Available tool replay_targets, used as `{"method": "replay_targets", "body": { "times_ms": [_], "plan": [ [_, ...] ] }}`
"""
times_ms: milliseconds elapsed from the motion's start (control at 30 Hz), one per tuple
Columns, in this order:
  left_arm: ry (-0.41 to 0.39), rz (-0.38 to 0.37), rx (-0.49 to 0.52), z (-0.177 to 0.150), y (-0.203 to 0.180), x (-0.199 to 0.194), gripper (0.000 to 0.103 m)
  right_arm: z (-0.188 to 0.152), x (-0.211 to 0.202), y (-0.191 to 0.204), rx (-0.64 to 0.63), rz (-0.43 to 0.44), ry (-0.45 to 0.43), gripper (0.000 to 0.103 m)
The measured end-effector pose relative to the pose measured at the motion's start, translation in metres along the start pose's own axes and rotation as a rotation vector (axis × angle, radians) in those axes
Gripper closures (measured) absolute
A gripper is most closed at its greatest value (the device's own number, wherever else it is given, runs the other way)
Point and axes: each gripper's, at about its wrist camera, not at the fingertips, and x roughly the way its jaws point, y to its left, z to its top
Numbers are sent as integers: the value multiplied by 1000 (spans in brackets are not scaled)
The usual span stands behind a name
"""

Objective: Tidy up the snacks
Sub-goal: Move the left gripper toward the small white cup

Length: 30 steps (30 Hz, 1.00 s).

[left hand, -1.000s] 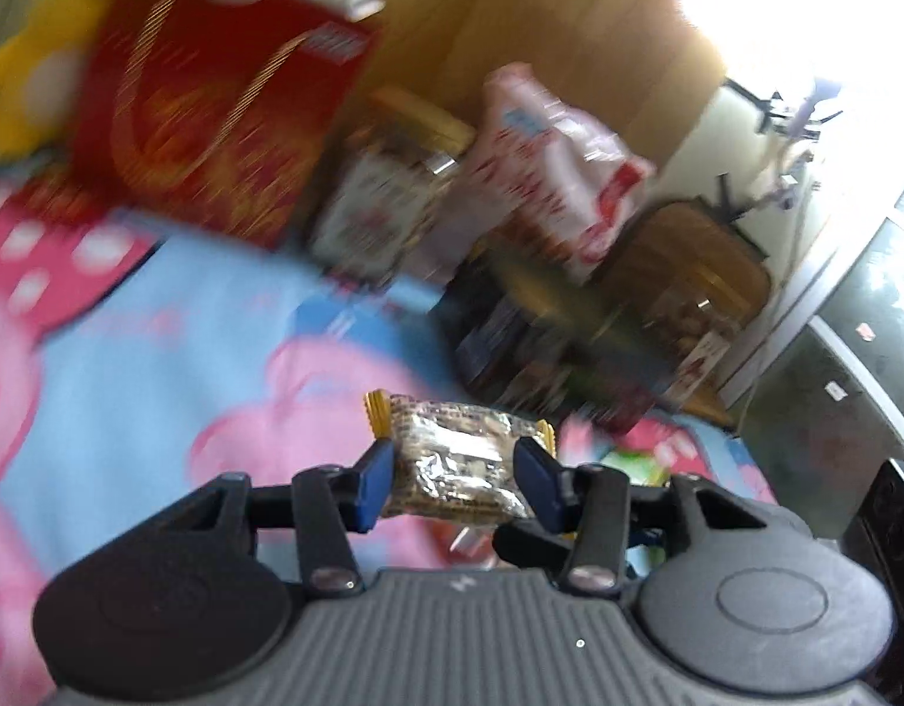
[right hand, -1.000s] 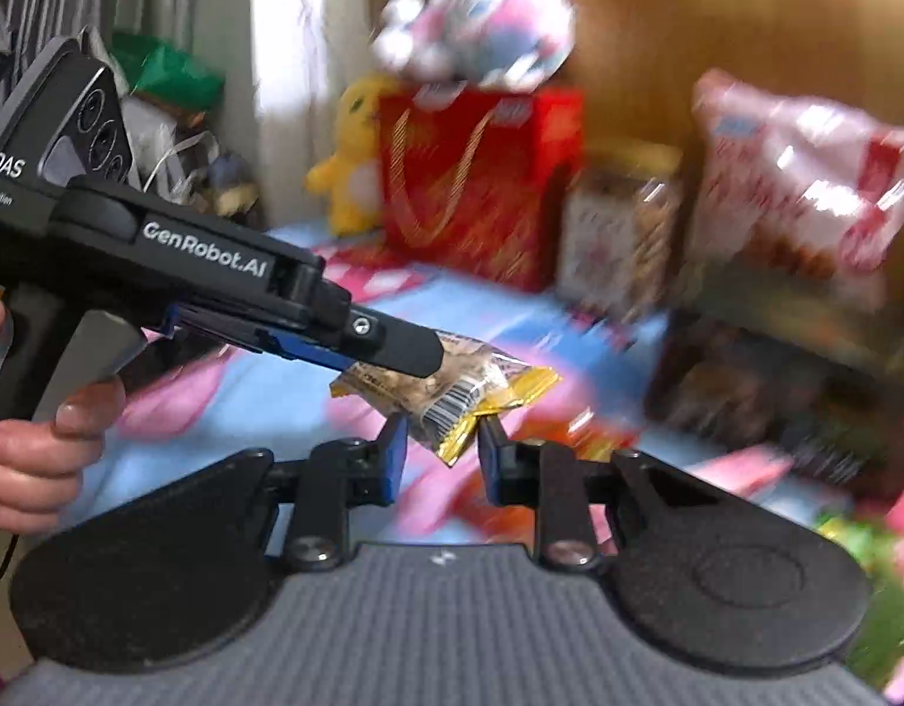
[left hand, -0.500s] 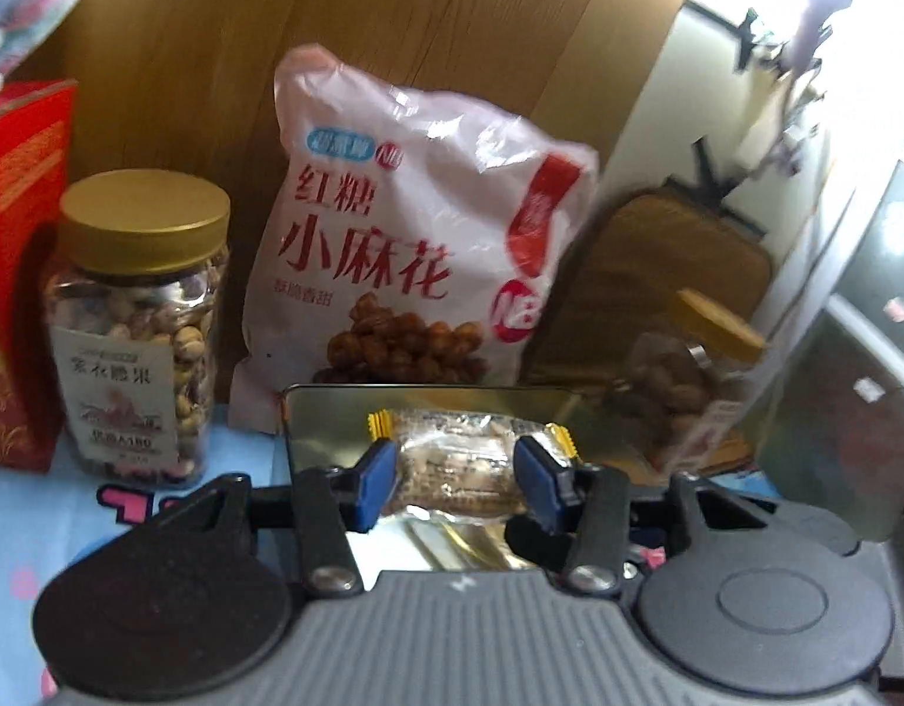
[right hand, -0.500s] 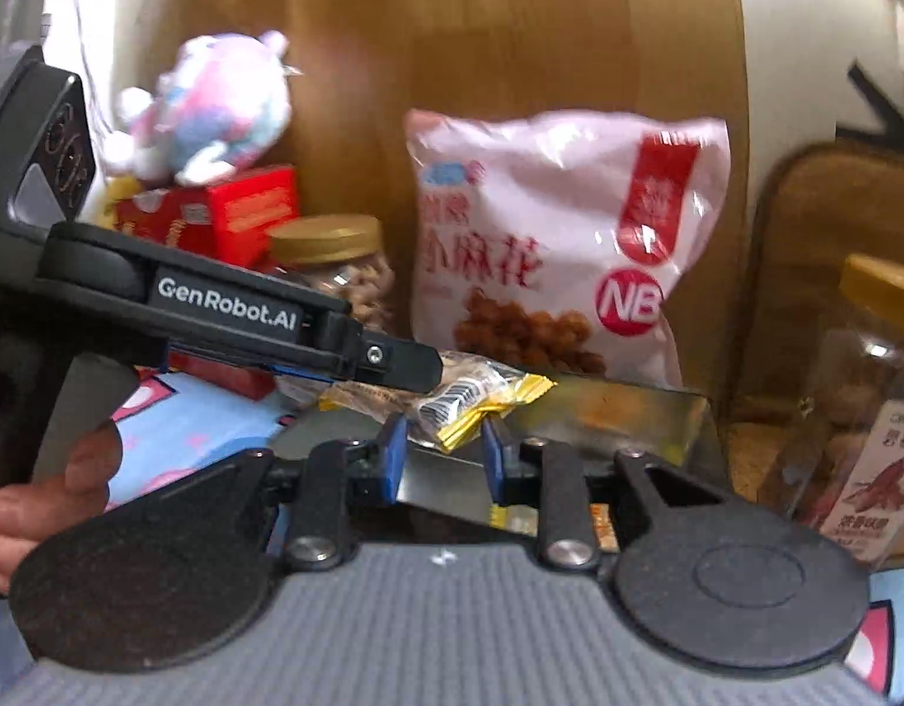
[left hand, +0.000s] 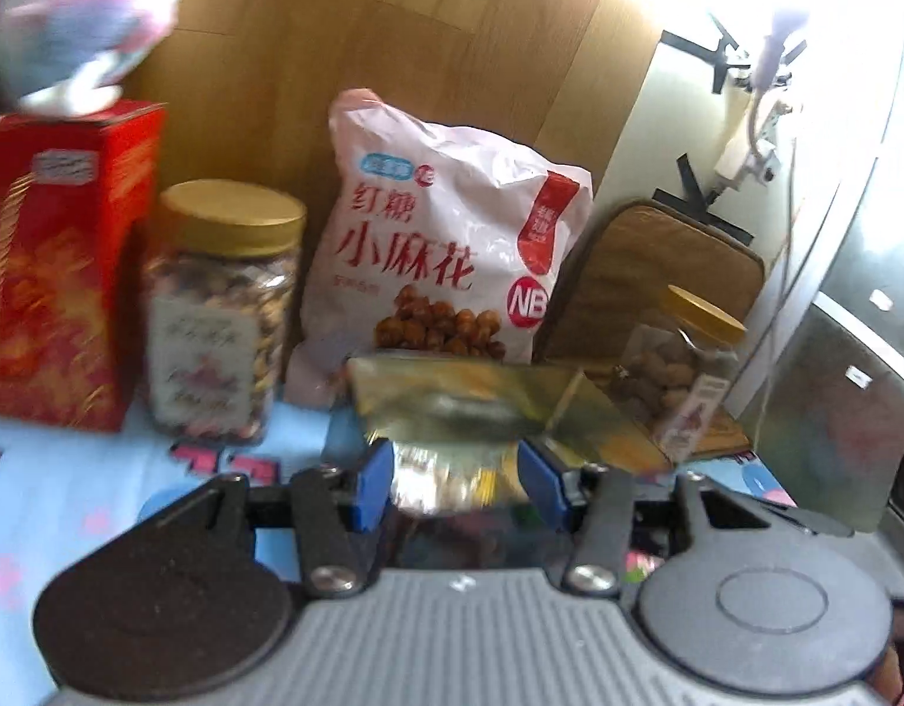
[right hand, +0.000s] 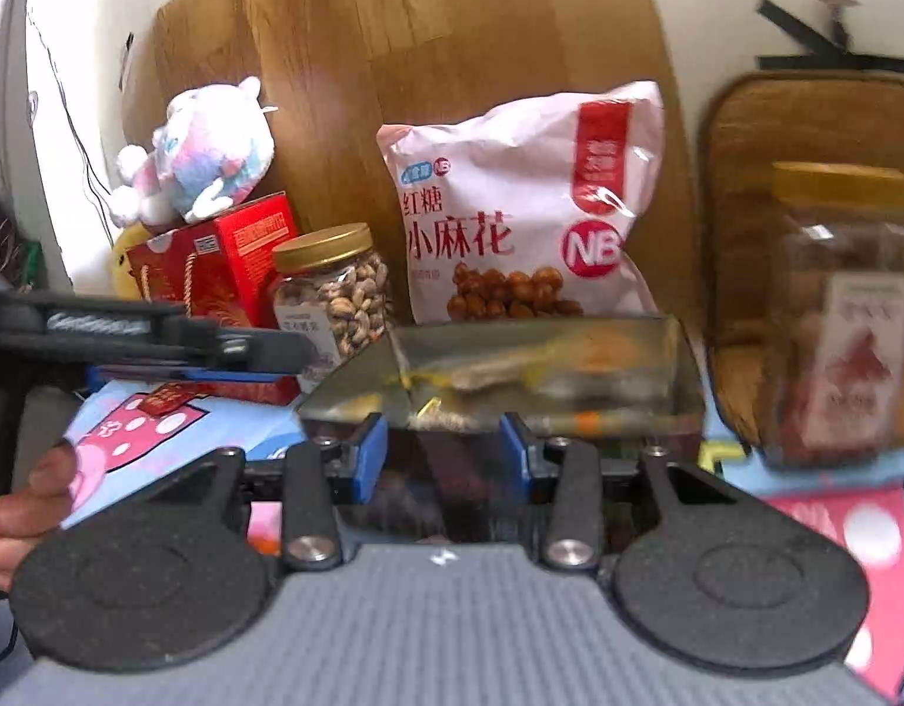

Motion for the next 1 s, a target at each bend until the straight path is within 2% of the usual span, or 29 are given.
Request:
{"method": "replay_targets", "body": {
  "times_ms": [133,200,267,333,467,567,600,700,800,867,933,1000],
  "plan": [
    [51,25,18,-34,-1,-21,55,-20,-21,2,32,-24,15,58],
    [76,73,47,-49,-7,-25,55,-28,-26,6,39,-24,42,58],
    [93,119,67,-63,-12,-29,55,-37,-32,14,26,-28,52,58],
    [103,125,63,-73,-15,-33,55,-43,-33,24,-18,-38,61,58],
    [120,151,71,-77,-25,-29,55,-41,-8,36,-125,-98,83,57],
    [114,134,48,-76,-32,-33,55,-48,12,31,-144,-148,156,58],
    [107,128,50,-77,-35,-36,55,-52,6,31,-128,-138,147,58],
    [93,114,77,-82,-44,-48,55,-61,-20,33,-102,-36,182,58],
    [115,80,84,-87,-49,-53,55,-79,-50,44,-140,27,210,58],
    [133,50,82,-92,-54,-53,55,-89,-67,46,-142,42,197,52],
    [158,20,72,-96,-58,-51,54,-92,-84,39,-92,46,159,35],
    [184,-10,57,-101,-62,-48,54,-92,-93,34,-44,52,132,31]
  ]
}}
